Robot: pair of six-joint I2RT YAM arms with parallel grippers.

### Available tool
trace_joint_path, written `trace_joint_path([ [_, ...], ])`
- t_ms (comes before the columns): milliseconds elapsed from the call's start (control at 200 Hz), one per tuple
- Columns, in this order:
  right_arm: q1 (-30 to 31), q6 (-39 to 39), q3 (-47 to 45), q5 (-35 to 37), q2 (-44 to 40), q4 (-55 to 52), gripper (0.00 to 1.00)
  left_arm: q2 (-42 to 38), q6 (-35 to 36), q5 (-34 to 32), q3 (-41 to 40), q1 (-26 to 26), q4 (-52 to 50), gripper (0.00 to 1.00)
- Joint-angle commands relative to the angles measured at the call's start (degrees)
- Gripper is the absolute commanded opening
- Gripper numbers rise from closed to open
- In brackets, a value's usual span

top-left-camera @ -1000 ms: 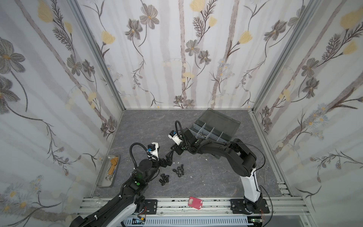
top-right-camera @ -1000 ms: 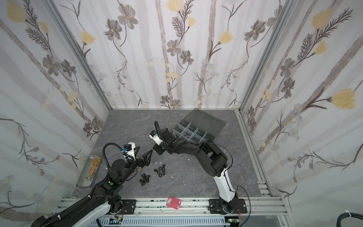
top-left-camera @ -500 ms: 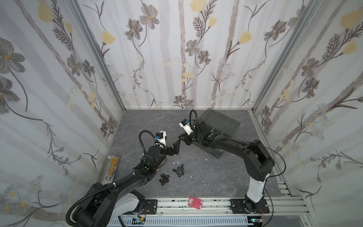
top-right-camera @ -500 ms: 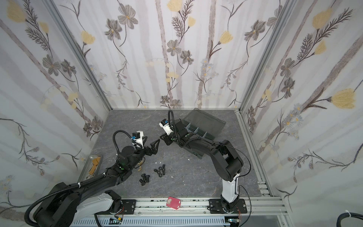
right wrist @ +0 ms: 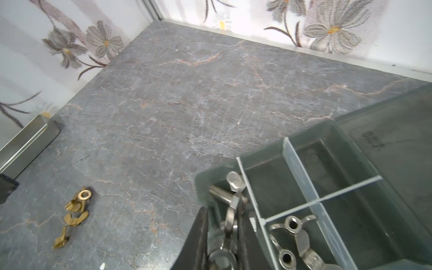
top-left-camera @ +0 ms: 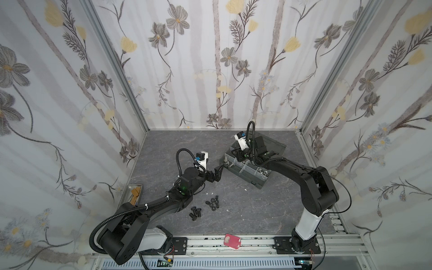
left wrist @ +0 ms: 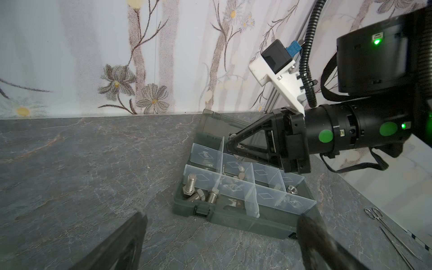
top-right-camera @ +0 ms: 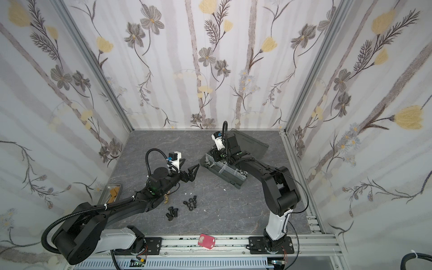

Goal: Sort the screws and nuts into containers
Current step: Place the nut into the container.

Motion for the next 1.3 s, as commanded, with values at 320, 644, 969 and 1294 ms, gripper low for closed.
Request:
trace_joint_path([
  [320,-5.1,1.6,3.2,5.6,3.8,-7.9,0.02,-7.7,-0.5,-7.0,-4.2,0.1,-5.1,1.0],
  [644,-5.0,2.3,0.6,5.9,4.3,-7.6,0.29,-12.0,-8.4,-11.3,-1.3,3.1,-24.3,1.0],
  [969,-2.7,2.2,-1.4,4.1,-1.8,-7.6,0.41,-22.7,-7.7,-5.7,-3.3,3.1,-33.3,1.0],
  [1294,19.2,-7.6,-14.9,-3.7,-6.8,-4.5,0.39,-45.2,-11.6,1.7,-17.8,2.3,-34.3,1.0],
])
